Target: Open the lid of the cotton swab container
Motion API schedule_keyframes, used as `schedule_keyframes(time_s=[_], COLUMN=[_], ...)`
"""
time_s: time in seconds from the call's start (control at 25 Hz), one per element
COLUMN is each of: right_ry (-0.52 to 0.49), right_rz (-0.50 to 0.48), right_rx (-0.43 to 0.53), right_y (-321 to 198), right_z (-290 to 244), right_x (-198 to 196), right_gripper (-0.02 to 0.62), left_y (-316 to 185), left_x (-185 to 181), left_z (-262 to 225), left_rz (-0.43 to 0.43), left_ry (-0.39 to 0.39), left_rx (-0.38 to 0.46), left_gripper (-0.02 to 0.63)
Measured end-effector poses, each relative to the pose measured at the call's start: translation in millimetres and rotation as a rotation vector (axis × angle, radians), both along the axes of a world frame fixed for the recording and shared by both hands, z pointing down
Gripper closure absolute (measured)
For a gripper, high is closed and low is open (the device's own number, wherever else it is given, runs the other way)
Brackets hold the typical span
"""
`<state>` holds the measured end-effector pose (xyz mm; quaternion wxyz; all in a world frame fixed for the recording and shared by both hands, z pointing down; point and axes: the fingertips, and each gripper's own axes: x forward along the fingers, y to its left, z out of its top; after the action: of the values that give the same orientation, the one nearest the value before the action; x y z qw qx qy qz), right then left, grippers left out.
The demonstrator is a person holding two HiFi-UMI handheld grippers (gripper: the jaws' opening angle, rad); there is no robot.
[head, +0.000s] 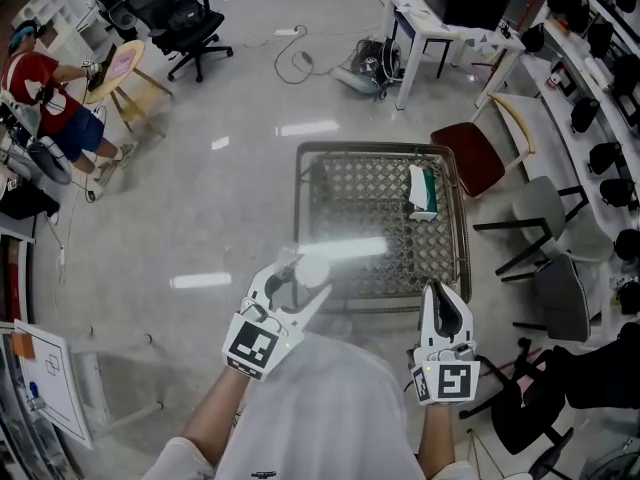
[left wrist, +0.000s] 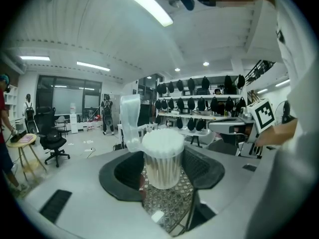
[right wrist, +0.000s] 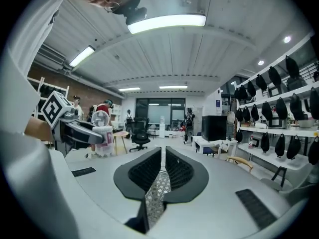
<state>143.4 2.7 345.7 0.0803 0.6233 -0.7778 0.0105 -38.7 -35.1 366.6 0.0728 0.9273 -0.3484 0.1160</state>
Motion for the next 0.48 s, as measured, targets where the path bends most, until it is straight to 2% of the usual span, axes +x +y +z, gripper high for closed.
schedule_keyframes(time_s=[0.48], right_ry=[-0.005], right_rz=[0.002], right_rx=[-0.025], right_y=[5.1], right_z=[7.5], right_x=[-10.1], right_gripper=[0.580], left_y=[9.1], left_x=[-2.9], left_z=[6.2], left_rz=[-0.008], left_ry=[-0.005], left_rx=[-0.008], left_gripper=[0.370])
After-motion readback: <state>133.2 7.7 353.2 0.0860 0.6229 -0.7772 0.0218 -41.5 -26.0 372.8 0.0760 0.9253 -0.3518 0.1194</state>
